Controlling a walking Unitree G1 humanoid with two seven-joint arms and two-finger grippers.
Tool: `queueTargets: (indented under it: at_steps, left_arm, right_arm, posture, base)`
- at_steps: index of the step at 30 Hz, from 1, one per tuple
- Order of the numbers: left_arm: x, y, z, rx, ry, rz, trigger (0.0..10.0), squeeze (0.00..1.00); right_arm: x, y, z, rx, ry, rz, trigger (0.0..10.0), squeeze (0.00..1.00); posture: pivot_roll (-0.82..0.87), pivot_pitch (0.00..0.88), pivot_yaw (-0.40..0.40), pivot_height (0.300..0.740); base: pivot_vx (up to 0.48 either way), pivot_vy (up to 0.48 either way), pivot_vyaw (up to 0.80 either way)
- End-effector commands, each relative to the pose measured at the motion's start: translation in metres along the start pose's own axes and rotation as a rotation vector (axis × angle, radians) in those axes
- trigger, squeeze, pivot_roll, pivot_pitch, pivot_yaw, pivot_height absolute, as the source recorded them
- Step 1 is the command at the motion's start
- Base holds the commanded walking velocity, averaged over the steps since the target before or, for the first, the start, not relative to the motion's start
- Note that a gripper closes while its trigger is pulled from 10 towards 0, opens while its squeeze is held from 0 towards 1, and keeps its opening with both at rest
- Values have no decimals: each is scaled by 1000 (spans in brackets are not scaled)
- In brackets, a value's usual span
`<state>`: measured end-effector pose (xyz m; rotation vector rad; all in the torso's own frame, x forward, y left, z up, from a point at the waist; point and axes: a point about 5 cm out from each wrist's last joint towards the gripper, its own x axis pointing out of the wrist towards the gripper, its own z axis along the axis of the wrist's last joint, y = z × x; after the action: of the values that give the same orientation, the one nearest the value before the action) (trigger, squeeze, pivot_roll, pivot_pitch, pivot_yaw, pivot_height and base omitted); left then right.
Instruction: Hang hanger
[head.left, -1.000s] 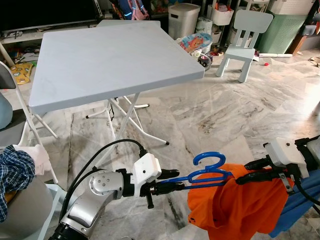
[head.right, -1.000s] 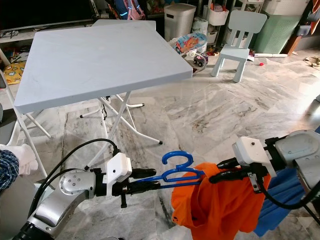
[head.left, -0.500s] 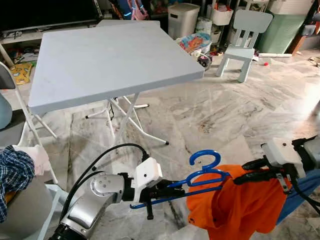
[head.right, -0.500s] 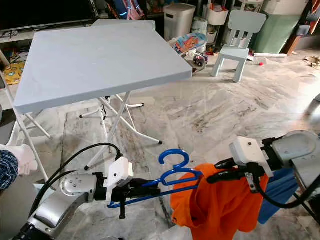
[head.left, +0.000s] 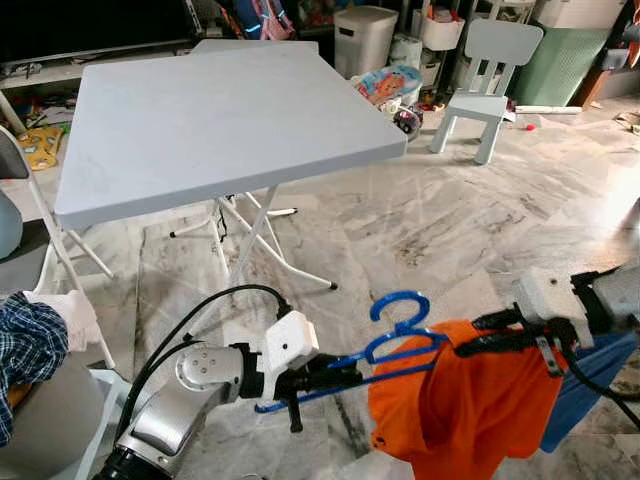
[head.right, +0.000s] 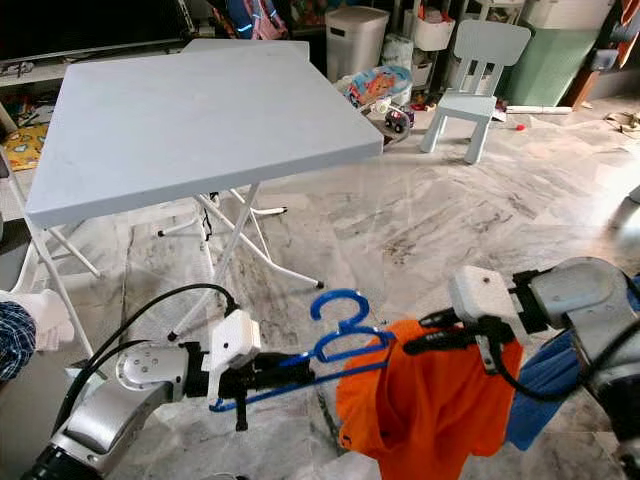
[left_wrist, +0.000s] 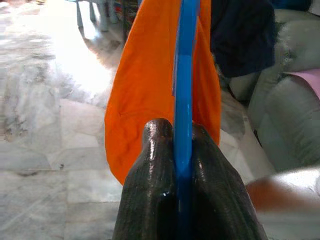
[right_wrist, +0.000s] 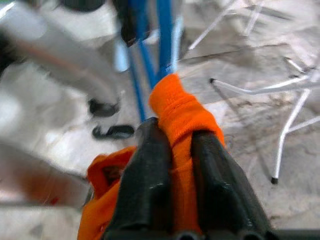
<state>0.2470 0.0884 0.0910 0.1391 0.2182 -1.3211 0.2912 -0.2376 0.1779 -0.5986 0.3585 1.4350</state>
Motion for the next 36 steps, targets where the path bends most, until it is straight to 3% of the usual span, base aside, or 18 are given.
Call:
queueTargets:
  at_steps: [1, 11, 22, 26, 30, 33, 36]
  left_arm:
    - [6, -4, 1, 2, -17, -6, 0, 0]
    - [0, 1, -8, -16, -50, 123, 0, 0]
    - [-9, -1, -19, -66, -61, 214, 0, 0]
    - [-10, 3, -22, -58, -61, 271, 0, 0]
    - [-14, 19, -20, -48, -93, 425, 0, 0]
    - [-15, 27, -14, -118, -171, 515, 0, 0]
    - [-16, 29, -14, -107, -168, 534, 0, 0]
  right_arm:
    - [-1, -11, 12, -3, -52, -61, 10000, 1000]
    - [5, -21, 10, -57, -15, -130, 10000, 1000]
    - [9, -39, 18, -176, -3, -266, 10000, 1000]
    - [11, -43, 15, -171, 31, -294, 10000, 1000]
    - [7, -62, 16, -86, 55, -496, 10000, 1000]
    - [8, -66, 18, -73, 2, -558, 10000, 1000]
    - [10, -67, 16, -62, -2, -587, 10000, 1000]
  posture:
    - [-2, 35, -26, 740]
    - [6, 33, -34, 740]
    - [8, 36, -45, 740]
    - [9, 36, -49, 740]
    - [9, 35, -49, 740]
    - [9, 35, -49, 740]
    - [7, 38, -46, 740]
  base:
    - [0, 0, 0]
    - [0, 0, 0]
    - [0, 0, 0]
    - [0, 0, 0]
    - [0, 0, 0]
    - [0, 0, 0]
    - [0, 0, 0]
